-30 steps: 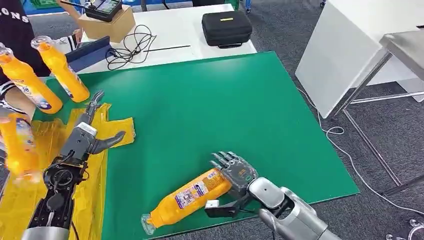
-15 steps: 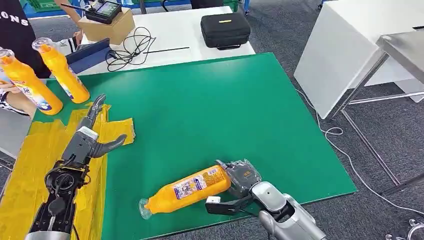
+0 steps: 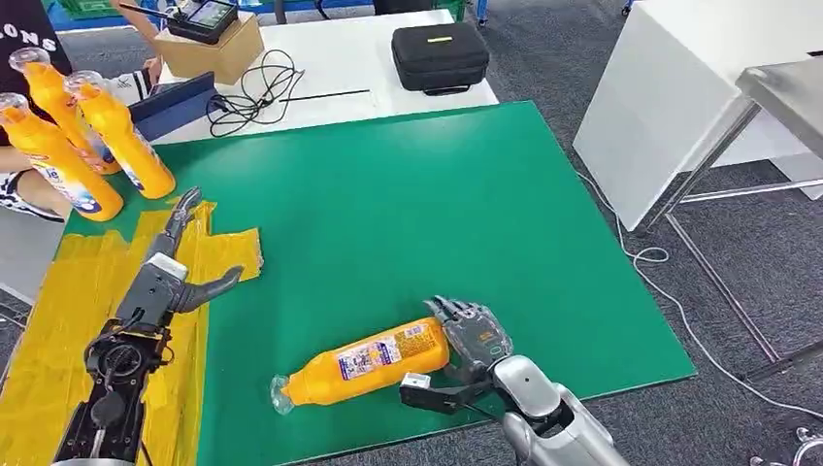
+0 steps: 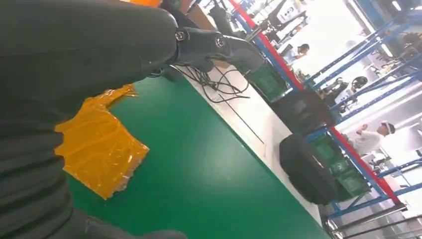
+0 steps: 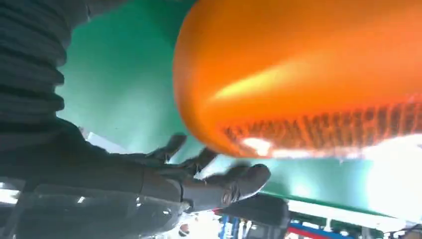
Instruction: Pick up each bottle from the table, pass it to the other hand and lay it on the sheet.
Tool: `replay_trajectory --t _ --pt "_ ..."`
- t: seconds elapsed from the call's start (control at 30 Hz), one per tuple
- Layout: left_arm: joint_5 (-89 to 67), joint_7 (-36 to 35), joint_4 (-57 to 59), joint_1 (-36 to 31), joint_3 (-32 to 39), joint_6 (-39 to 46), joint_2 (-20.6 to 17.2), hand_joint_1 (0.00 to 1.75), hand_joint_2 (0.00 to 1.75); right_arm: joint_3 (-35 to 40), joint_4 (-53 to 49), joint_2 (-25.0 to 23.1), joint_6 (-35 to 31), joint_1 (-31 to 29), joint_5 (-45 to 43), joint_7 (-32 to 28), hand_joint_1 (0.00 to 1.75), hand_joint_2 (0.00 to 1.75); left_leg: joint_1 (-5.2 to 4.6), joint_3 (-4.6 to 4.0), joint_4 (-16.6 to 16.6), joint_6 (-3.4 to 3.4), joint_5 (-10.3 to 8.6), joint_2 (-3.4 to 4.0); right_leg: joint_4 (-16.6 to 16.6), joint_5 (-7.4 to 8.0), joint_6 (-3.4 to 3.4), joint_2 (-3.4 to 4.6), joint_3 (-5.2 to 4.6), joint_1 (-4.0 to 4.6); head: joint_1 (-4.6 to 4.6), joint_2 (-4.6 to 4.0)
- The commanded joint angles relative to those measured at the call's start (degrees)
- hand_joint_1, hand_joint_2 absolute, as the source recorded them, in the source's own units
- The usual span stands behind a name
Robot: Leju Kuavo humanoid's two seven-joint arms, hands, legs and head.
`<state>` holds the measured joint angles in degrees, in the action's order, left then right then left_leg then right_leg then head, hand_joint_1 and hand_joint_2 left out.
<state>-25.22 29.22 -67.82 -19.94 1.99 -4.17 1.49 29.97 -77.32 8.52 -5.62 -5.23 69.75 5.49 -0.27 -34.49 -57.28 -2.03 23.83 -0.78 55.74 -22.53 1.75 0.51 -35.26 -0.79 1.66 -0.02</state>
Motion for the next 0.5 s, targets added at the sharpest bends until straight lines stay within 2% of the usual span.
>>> replay_trajectory --t 0.03,0.4,0.5 --pt "0.05 0.1 1.48 -1.13 2.15 -0.32 0.09 0.0 1.75 -1.88 -8.26 0.8 1.35 2.22 -1.28 -1.94 0.0 1.75 0.02 0.0 -0.04 0.07 0.12 0.04 0.05 -0.11 -0.04 -0.03 0.02 0.02 0.0 0.0" --pt "-0.03 0.32 1.63 -1.24 2.14 -0.51 0.19 0.0 1.75 -1.58 -8.96 0.81 1.31 2.08 -1.65 -2.72 0.0 1.75 0.09 -0.16 -0.07 0.15 0.21 0.09 0.02 -0.17 -0.07 0.0 -0.16 0.09 0.0 0.0" --pt "-0.12 0.5 2.25 -1.7 1.97 -0.77 0.2 0.0 1.75 0.27 -10.19 0.77 3.16 1.43 -5.06 -6.57 0.0 1.75 0.04 -0.31 -0.03 0.1 0.12 0.04 0.02 -0.1 -0.05 -0.03 -0.33 0.04 0.0 0.0"
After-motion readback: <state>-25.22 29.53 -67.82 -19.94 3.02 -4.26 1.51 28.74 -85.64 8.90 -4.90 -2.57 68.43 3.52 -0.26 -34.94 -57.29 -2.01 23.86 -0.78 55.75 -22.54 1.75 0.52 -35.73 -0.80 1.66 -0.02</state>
